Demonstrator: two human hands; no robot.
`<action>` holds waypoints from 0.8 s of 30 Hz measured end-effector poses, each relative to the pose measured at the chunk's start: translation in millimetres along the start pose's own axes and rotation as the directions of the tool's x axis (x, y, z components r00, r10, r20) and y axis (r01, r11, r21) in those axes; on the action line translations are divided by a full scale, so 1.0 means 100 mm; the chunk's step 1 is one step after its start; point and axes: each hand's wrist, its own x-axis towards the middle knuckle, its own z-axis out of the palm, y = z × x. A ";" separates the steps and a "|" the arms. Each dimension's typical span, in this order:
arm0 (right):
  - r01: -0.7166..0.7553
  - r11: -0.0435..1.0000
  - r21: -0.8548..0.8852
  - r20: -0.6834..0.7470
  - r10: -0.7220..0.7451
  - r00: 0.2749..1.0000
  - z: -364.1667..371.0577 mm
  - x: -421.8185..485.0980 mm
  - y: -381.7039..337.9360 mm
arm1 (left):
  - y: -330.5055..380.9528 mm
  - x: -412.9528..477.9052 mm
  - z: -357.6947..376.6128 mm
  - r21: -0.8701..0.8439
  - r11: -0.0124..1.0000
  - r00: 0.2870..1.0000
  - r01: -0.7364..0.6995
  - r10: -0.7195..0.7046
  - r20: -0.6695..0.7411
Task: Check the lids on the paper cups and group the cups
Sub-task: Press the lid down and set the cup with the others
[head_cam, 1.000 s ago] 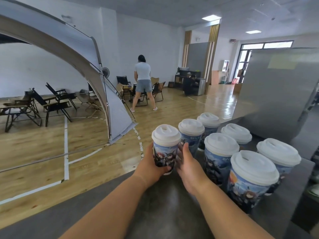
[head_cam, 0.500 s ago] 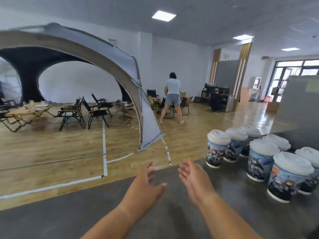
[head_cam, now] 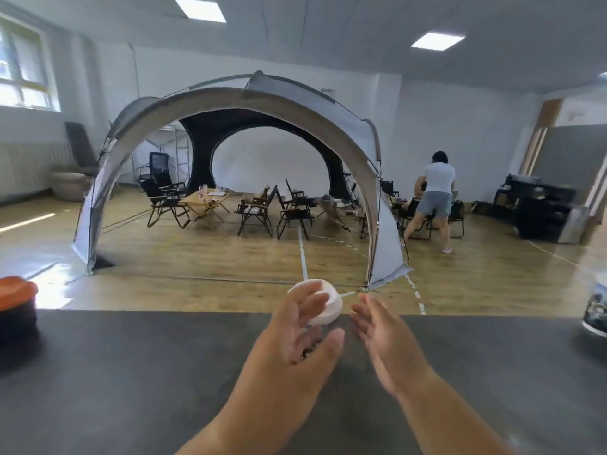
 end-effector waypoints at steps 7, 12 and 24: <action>0.003 0.983 -0.181 -0.059 -0.014 0.998 0.36 0.03 0.06 | -0.42 0.29 -0.35 0.102 0.985 0.980 0.139 -0.123 -0.153; 0.024 0.989 -0.147 -0.047 -0.031 0.998 0.40 0.11 0.11 | -0.61 0.60 -0.16 -0.004 0.956 0.947 0.295 -0.293 -0.128; 0.081 0.996 -0.046 -0.086 -0.085 0.993 -0.04 0.08 0.26 | -0.80 0.74 0.46 -0.217 0.941 0.944 0.259 -0.294 -0.147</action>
